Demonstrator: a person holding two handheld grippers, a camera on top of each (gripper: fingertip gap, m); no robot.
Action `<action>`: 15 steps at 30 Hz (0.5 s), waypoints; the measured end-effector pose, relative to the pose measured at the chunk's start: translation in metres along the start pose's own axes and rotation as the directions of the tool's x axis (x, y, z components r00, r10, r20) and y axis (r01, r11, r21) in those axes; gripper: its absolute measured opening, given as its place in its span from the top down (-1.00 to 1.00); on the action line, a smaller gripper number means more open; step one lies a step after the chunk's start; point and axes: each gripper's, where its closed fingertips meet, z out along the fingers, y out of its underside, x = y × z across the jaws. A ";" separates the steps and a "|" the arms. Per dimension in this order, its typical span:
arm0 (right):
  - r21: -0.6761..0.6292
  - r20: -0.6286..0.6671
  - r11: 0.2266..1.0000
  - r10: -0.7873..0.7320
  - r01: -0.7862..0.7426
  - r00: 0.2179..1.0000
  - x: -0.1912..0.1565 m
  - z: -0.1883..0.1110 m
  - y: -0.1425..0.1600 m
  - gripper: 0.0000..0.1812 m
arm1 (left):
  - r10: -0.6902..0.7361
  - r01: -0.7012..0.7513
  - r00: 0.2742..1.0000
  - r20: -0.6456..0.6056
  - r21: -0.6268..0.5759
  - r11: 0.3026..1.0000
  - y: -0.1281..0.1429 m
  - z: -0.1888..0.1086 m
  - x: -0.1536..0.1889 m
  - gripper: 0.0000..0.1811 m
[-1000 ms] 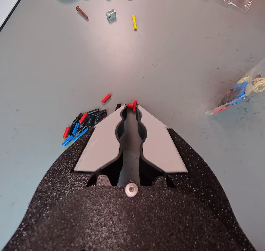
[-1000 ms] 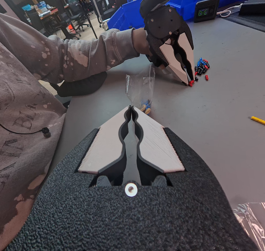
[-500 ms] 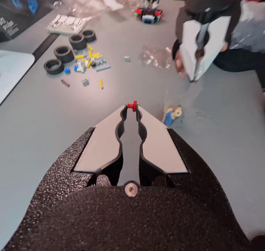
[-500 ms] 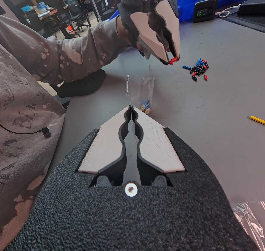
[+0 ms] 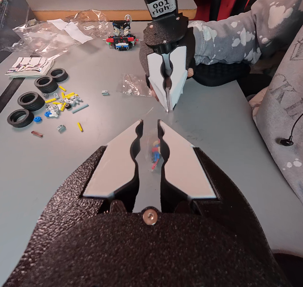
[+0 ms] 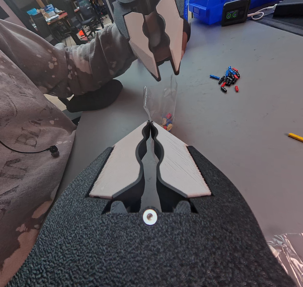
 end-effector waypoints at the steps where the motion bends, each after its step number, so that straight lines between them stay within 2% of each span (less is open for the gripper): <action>1: 0.000 -0.001 1.000 -0.001 0.001 1.000 0.000 0.000 0.000 1.00 | -0.015 0.014 0.999 0.041 0.007 1.000 0.002 -0.005 -0.011 0.81; 4: -0.002 -0.001 1.000 -0.004 0.004 1.000 0.000 0.000 0.000 1.00 | -0.118 0.114 0.964 0.236 0.031 0.993 0.022 -0.032 -0.063 0.80; 6: -0.004 0.000 1.000 -0.006 0.006 1.000 -0.001 0.000 0.000 1.00 | -0.191 0.200 0.913 0.360 0.014 0.980 0.052 -0.055 -0.097 0.76; 9: -0.006 -0.001 1.000 -0.009 0.009 1.000 -0.001 0.000 0.000 1.00 | -0.253 0.322 0.846 0.469 -0.072 0.944 0.106 -0.081 -0.124 0.70; 12: -0.006 0.000 1.000 -0.009 0.009 1.000 -0.001 0.000 0.001 1.00 | -0.294 0.393 0.833 0.468 -0.128 0.911 0.136 -0.086 -0.123 0.71; 15: -0.005 0.000 1.000 -0.008 0.008 1.000 -0.001 0.000 0.001 1.00 | -0.285 0.389 0.852 0.440 -0.168 0.906 0.144 -0.077 -0.116 0.78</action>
